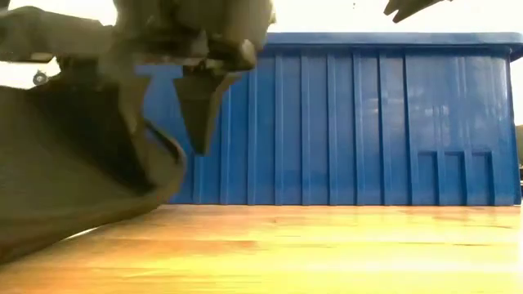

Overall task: Pick and place slides into bin
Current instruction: Put the black slide into the blue bin

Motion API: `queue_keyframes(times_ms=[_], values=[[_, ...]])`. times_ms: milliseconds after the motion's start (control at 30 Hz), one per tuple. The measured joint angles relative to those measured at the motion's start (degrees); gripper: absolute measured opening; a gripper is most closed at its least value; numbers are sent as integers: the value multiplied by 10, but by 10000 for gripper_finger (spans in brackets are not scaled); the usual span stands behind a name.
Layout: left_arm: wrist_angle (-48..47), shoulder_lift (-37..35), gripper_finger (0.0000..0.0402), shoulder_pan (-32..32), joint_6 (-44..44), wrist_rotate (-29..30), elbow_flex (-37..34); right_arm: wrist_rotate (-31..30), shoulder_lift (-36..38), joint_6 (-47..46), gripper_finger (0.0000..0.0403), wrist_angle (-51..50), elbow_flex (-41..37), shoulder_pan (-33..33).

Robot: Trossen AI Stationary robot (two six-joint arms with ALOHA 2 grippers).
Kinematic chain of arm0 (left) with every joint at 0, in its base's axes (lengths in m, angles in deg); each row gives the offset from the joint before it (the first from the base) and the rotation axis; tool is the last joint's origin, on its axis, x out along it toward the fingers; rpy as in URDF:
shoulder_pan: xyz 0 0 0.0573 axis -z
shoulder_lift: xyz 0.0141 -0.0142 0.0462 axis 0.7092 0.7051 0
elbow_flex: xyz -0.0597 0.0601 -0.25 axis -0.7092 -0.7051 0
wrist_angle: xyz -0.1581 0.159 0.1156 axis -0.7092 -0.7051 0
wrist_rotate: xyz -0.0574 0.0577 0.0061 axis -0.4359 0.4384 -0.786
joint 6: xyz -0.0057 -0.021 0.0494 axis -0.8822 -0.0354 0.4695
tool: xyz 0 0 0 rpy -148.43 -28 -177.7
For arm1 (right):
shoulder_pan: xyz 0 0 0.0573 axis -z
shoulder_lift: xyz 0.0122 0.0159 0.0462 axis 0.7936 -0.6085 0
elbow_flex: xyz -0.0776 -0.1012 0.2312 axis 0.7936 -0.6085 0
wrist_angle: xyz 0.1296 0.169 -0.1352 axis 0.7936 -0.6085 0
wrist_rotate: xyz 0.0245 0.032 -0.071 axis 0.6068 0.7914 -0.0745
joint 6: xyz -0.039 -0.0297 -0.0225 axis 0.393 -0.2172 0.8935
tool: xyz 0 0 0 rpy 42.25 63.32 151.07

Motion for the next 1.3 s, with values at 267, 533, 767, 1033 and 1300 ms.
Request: queue_keyframes(times_ms=[267, 533, 767, 1033, 1300], values=[[-72, 30, 255, 1, -67, -14, -5, 0, 0, 0, 224, 0, 0, 0], [-80, 36, 113, 2, -131, -27, -6, 0, 0, 0, 224, 0, 0, 0], [-86, 36, 11, 1, -149, -16, -7, 0, 0, 3, 224, 0, 0, 0], [-115, -8, 7, 3, -148, -46, 11, 0, 0, 15, 224, -2, 0, 0], [-48, -109, 7, 3, -58, -94, 67, -2, 0, 15, 224, -2, 0, 0]])
